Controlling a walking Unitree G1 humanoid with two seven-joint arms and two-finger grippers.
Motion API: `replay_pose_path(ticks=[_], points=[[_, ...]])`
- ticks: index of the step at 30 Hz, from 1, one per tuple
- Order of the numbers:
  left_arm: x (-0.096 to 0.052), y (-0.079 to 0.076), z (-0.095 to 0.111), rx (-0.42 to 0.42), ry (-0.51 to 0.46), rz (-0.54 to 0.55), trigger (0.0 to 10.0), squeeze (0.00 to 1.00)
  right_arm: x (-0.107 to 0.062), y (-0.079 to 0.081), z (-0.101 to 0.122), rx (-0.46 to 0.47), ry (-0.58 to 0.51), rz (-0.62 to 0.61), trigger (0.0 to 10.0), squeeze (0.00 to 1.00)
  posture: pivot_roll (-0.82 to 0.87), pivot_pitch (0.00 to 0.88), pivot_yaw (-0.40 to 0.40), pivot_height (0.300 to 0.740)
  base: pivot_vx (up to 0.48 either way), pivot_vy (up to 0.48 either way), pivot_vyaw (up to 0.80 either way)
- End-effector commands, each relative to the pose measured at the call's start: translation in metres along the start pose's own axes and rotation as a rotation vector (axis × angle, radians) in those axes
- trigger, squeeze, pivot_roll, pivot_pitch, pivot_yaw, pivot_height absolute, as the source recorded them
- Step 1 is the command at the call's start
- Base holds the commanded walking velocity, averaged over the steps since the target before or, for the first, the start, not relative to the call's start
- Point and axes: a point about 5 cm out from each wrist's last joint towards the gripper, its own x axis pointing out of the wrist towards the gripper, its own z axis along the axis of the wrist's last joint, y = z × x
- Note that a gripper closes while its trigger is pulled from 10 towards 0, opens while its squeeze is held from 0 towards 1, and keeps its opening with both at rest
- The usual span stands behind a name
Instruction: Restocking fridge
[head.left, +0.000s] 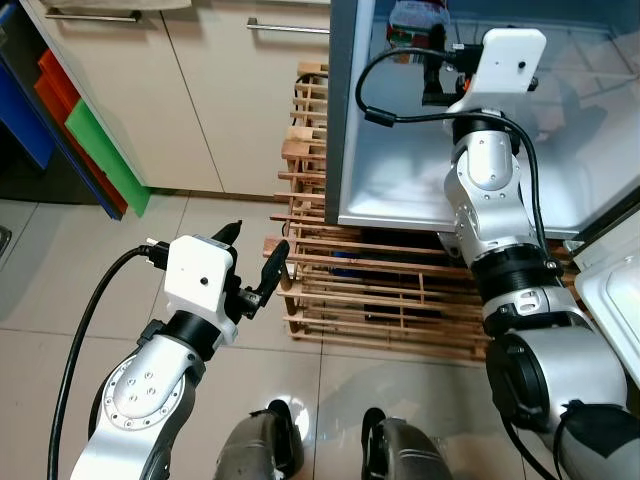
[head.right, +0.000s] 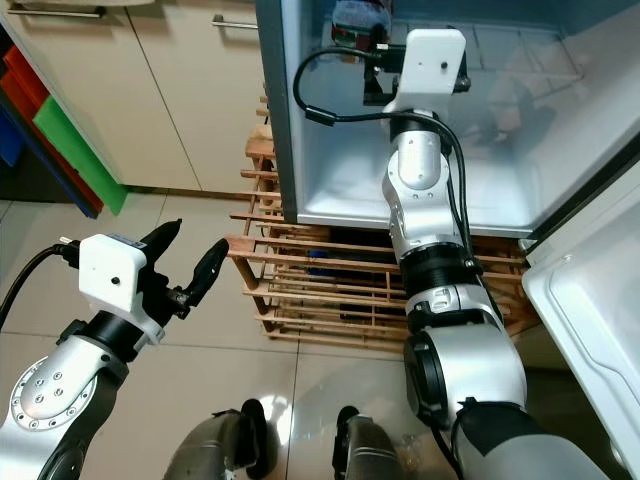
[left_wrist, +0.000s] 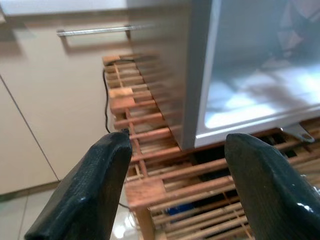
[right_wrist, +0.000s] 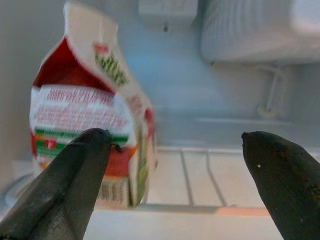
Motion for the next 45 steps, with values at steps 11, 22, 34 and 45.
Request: replay_pose_path(ticks=[11, 22, 34, 45], points=[[-0.010, 0.001, 0.002, 0.000, 0.030, 0.011, 10.0, 0.00, 0.016, 0.000, 0.013, -0.092, -0.046, -0.023, 10.0, 0.00, 0.14, 0.324, 0.026, 0.740, 0.000, 0.000, 0.00], [-0.011, 0.000, 0.002, -0.009, 0.045, 0.017, 10.0, 0.00, 0.027, -0.007, 0.022, -0.222, -0.072, -0.046, 10.0, 0.00, 0.14, 0.335, 0.023, 0.740, 0.000, 0.000, 0.00], [-0.006, -0.001, 0.001, -0.008, 0.041, 0.010, 10.0, 0.00, 0.025, 0.008, 0.009, -0.080, 0.055, -0.029, 10.0, 0.00, 0.13, 0.321, 0.021, 0.740, 0.000, 0.000, 0.00], [-0.003, -0.001, 0.003, -0.005, 0.029, 0.008, 10.0, 0.00, 0.029, 0.024, 0.014, 0.036, 0.098, -0.011, 10.0, 0.00, 0.13, 0.310, 0.016, 0.740, 0.000, 0.000, 0.00]])
